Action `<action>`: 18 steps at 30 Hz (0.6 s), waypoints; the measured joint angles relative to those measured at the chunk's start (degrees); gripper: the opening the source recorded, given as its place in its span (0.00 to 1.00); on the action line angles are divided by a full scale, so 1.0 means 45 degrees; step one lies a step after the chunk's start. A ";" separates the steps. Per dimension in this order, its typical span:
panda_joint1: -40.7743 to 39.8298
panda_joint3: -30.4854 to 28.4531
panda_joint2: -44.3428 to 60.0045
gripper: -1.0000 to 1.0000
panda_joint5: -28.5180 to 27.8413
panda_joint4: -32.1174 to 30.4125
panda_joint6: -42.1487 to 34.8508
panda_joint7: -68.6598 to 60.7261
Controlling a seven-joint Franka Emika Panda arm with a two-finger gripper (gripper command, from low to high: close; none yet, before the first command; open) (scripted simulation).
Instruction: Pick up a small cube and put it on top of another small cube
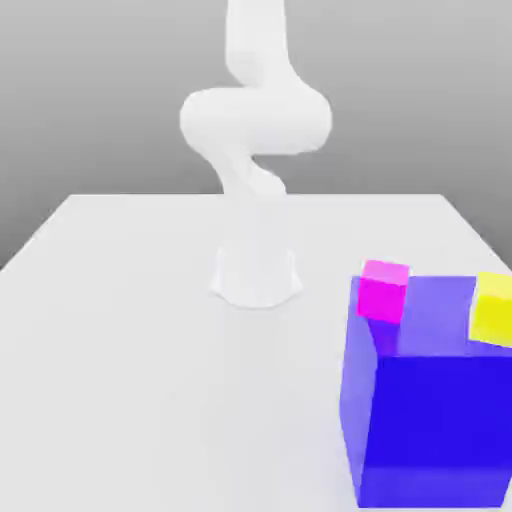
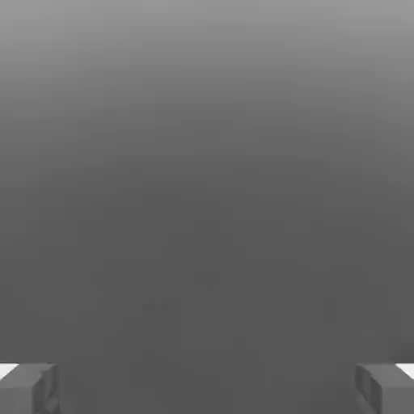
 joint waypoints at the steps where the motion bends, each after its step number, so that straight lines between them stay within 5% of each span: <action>1: 0.0318 0.0020 0.0334 0.50 -0.0074 0.0016 0.0115 -0.0574; 14: 0.4324 0.1176 0.5140 0.50 -0.1610 -0.0166 0.1837 -0.8216; 18: 0.5223 0.1759 0.6705 0.50 -0.2067 -0.1154 0.2657 -1.0040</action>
